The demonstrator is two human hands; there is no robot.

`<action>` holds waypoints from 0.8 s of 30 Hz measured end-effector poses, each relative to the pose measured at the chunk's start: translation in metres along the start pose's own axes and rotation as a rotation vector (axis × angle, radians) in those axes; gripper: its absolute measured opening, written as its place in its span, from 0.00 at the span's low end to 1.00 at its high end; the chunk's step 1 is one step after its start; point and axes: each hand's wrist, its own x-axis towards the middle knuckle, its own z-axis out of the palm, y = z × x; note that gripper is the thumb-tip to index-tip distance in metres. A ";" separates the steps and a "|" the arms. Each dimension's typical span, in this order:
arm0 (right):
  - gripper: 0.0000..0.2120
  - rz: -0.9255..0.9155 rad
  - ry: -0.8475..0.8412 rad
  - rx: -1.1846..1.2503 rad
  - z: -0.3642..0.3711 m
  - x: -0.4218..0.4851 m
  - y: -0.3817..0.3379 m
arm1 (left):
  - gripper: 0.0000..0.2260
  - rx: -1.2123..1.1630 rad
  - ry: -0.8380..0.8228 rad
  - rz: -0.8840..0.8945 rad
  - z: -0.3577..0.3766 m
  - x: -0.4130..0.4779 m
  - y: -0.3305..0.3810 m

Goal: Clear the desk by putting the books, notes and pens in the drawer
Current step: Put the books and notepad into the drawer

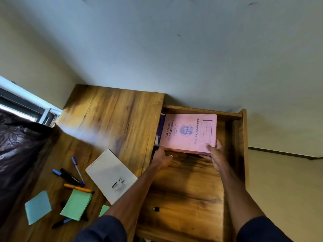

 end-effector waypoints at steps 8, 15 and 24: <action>0.25 0.037 -0.045 0.008 0.022 0.012 0.011 | 0.32 -0.007 -0.059 -0.094 0.003 0.011 -0.003; 0.20 0.014 -0.008 -0.279 0.020 0.025 0.013 | 0.27 -0.110 -0.135 -0.134 0.002 0.018 -0.003; 0.15 -0.042 0.124 -0.569 0.016 0.026 0.016 | 0.28 -0.132 -0.165 -0.140 0.009 0.020 -0.007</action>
